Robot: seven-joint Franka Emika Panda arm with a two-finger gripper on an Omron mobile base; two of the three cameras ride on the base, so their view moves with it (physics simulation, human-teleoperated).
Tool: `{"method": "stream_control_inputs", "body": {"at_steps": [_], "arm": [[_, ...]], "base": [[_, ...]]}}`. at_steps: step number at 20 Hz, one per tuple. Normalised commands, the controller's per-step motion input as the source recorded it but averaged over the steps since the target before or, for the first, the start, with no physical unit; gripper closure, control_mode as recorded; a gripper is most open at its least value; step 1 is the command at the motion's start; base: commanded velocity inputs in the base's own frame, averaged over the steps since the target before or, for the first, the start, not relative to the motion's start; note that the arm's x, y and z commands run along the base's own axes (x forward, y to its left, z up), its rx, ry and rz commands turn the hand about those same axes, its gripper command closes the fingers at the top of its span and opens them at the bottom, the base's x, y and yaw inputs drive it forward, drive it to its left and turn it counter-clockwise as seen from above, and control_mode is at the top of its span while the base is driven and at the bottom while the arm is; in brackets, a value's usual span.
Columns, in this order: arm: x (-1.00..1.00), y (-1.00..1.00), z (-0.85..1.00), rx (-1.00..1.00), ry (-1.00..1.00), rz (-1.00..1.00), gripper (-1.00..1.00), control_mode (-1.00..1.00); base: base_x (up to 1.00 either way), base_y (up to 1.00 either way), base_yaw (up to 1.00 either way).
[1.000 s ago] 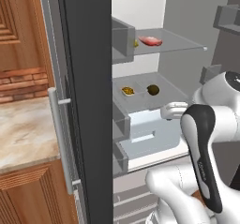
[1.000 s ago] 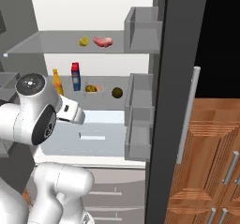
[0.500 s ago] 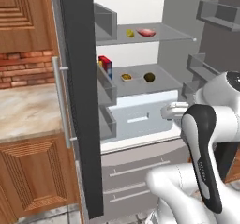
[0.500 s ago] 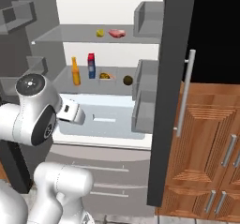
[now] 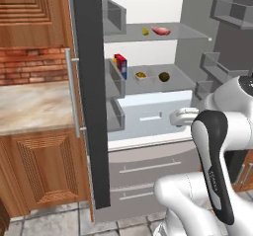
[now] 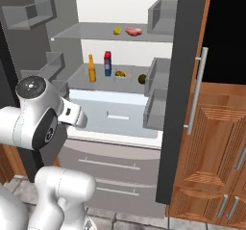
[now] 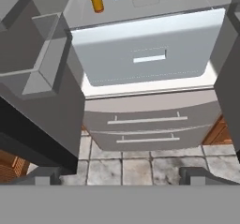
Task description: Place the tupperware on the second highest shelf of the fridge. Make space for the tupperware among the existing items by rearranging them on the shelves if needed. Close the fridge door when finished.
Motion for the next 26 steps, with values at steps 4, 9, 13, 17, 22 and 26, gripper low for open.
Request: {"method": "stream_control_inputs", "body": {"at_steps": [4,9,13,17,22,26], "arm": [[0.0,0.0,0.0,0.0,0.0,0.0,-1.0,-1.0],[0.0,0.0,0.0,0.0,0.0,0.0,-1.0,-1.0],[-0.02,0.0,-0.01,0.0,0.0,0.01,-1.0,-1.0],[-0.31,0.39,0.0,-0.07,-0.08,0.14,-1.0,-1.0],[-0.26,0.86,-0.01,-0.21,-0.16,0.17,-1.0,-1.0],[-0.14,0.99,-0.01,-0.27,-0.08,0.16,-1.0,-1.0]], "base": [[-0.02,-0.06,0.02],[0.0,0.0,0.0],[0.0,0.0,0.0],[0.0,0.0,0.0],[0.0,0.0,0.0],[0.0,0.0,0.0]]}}
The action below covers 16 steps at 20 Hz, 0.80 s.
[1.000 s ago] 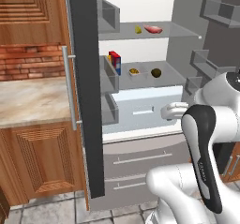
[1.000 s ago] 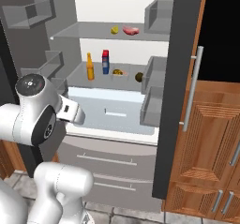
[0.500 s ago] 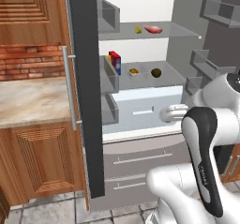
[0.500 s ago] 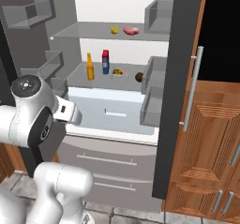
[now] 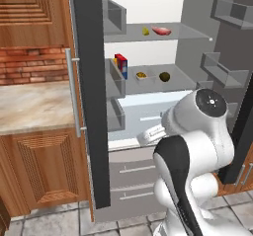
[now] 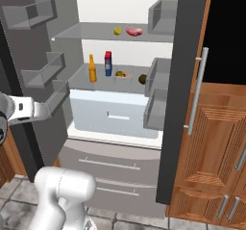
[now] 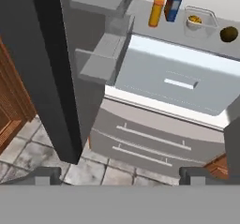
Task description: Place the tupperware on the second highest shelf of the fridge. Make space for the tupperware among the existing items by rearranging them on the shelves if needed. Close the fridge door when finished.
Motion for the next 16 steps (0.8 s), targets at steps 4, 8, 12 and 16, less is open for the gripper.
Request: {"method": "stream_control_inputs", "body": {"at_steps": [4,8,12,16], "arm": [[0.0,1.0,-0.06,-0.33,-0.02,0.16,-1.0,-1.0],[0.21,1.0,0.0,-0.32,0.0,0.09,-1.0,-1.0],[0.44,1.0,-0.01,-0.34,0.0,0.02,-1.0,-1.0],[0.73,1.0,-0.04,-0.32,0.0,0.0,-1.0,-1.0]], "base": [[0.0,0.0,0.0],[0.0,0.0,0.0],[0.0,0.0,0.0],[0.0,0.0,0.0]]}}
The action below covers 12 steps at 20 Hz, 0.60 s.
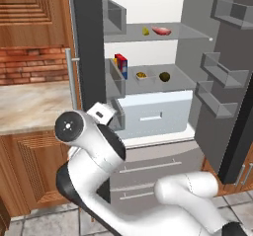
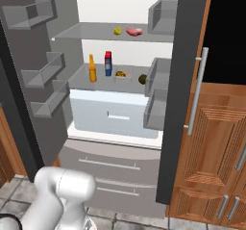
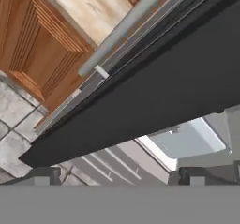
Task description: Place the tupperware on the second highest shelf of the fridge. Make space for the tupperware among the existing items by rearranging them on the shelves if needed. Close the fridge door when finished.
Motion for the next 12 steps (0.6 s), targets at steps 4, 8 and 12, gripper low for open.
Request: {"method": "stream_control_inputs", "body": {"at_steps": [4,8,12], "arm": [[0.87,1.0,-0.16,-0.33,0.03,0.0,-1.0,-1.0],[0.88,1.0,-0.22,-0.3,0.05,0.0,-1.0,-1.0],[0.73,0.82,-0.31,-0.25,0.03,-0.01,-1.0,-1.0]], "base": [[0.0,0.0,0.0],[0.0,0.0,0.0],[0.0,0.0,0.0]]}}
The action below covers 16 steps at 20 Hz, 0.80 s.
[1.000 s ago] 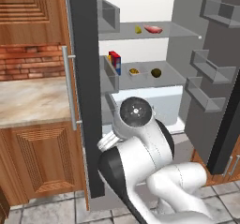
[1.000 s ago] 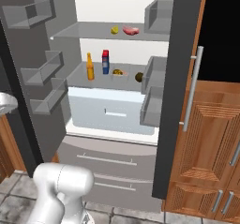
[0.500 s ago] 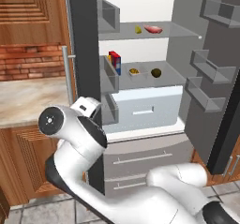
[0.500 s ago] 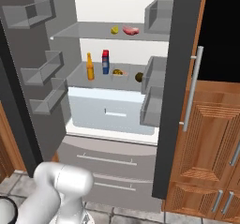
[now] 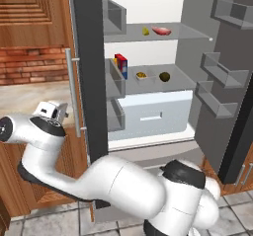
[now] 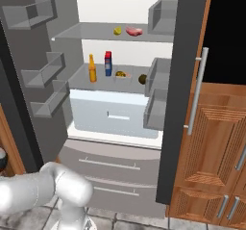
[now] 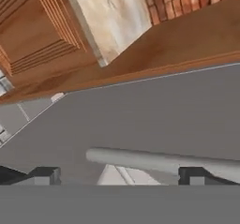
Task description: Place the tupperware on the second highest shelf of the fridge. Make space for the tupperware among the existing items by rearranging them on the shelves if needed. Close the fridge door when finished.
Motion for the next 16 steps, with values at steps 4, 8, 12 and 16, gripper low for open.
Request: {"method": "stream_control_inputs", "body": {"at_steps": [4,8,12,16], "arm": [[0.51,0.22,-0.47,-0.24,0.07,-0.17,-1.0,-1.0],[0.54,0.0,-0.44,-0.19,0.09,-0.26,-1.0,-1.0],[0.67,-0.01,-0.43,-0.16,0.08,-0.24,-1.0,-1.0],[0.73,-0.26,-0.31,-0.1,0.08,-0.18,-1.0,-1.0]], "base": [[0.0,0.0,0.0],[0.0,0.0,0.0],[0.0,0.0,0.0],[0.0,0.0,0.0]]}}
